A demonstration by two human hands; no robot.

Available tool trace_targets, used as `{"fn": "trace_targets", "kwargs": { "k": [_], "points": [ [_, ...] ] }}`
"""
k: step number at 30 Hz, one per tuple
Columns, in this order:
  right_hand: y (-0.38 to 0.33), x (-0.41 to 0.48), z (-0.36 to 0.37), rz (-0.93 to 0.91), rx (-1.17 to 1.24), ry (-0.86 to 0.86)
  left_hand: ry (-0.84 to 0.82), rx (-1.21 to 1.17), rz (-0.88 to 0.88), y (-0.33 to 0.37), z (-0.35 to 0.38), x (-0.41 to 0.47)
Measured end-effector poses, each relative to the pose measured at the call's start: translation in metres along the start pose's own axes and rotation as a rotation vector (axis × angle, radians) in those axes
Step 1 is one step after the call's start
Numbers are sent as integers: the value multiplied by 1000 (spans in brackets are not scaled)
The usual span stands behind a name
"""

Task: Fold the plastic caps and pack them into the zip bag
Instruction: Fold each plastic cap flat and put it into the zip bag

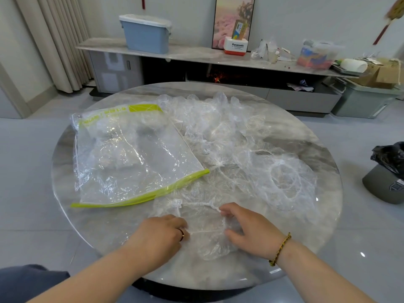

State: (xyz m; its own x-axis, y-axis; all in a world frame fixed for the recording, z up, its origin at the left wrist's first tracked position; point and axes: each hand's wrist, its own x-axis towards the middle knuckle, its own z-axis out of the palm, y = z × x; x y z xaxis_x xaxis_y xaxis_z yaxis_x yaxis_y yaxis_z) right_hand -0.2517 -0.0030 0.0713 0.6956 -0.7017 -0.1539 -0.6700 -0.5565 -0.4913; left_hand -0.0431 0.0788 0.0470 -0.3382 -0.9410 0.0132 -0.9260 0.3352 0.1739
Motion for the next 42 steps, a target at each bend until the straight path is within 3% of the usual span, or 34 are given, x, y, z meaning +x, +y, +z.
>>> {"fn": "trace_targets", "kwargs": {
  "k": [2,7,11,13,17,19,22,24,28,31,34,39,42],
  "points": [
    [1,-2,-4,3,-15,-27,63,34,-15,-2,-2,-1],
    [5,-6,-14,-30,-109,-101,113,-144,-23,-14,-3,-2],
    [6,-3,-11,-58,-266,-169,32,-173,-100,-20,1,-1],
    [12,0,-8,-70,-306,-99,106,-156,-47,-18,0,-1],
    [11,4,1,-136,-354,58,200,-220,-102,-17,2,-6],
    [8,5,3,-161,-360,166,143,-218,-46,-5,-10,-7],
    [-1,2,9,-118,-300,166,-12,-258,-76,0,-1,-10],
    [-6,0,8,-137,-257,208,62,-235,-25,-3,2,-11],
    [-11,-7,-2,-3,-130,-184,116,-171,-28,-11,9,-7],
    [-16,-7,0,-35,-262,-244,108,-365,-170,-11,10,-5],
    [-9,1,10,-63,-305,-27,210,-599,-387,-13,5,-2],
    [1,19,21,-215,-247,447,361,-696,-624,-22,-8,-2],
    [-10,22,21,-177,96,418,368,-827,-728,-23,-9,2]
  ]
}}
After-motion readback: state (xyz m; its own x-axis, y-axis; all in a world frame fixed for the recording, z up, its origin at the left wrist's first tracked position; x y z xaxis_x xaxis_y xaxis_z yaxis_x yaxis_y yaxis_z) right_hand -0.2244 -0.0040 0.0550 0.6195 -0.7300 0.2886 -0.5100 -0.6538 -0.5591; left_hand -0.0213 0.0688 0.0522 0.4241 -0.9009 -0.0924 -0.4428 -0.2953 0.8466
